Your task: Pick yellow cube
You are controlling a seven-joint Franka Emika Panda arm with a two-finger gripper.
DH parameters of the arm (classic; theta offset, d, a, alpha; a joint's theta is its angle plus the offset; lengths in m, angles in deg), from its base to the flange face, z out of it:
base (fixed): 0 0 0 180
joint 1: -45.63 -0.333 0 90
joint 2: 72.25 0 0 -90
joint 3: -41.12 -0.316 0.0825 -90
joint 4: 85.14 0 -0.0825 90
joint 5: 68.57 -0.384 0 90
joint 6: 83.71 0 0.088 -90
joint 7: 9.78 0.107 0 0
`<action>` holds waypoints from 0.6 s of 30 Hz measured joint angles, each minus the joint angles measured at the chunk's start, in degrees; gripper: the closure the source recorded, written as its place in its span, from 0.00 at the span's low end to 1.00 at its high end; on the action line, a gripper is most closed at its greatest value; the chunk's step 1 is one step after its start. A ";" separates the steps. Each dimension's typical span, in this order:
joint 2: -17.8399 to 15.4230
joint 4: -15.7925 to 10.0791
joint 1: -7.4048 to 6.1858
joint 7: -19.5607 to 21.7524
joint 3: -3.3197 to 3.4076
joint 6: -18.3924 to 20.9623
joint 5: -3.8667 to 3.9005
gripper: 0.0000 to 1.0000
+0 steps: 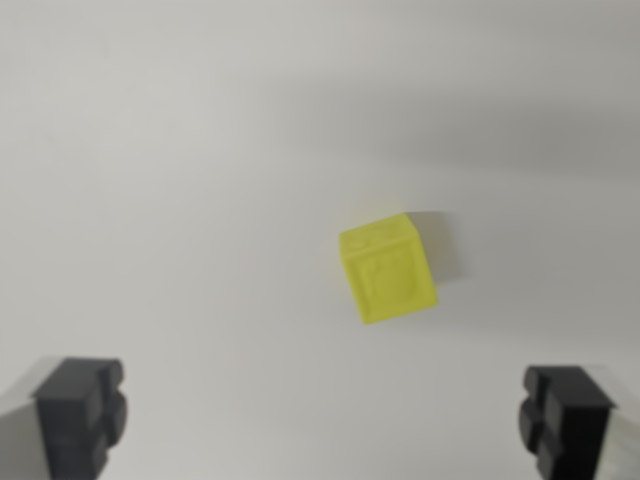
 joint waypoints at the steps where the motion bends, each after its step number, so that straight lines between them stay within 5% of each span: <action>1: 0.07 -0.32 0.06 -0.27 0.00 -0.40 0.00 0.00; 18: 1.58 -5.35 1.19 -4.91 0.00 -7.16 -0.02 0.00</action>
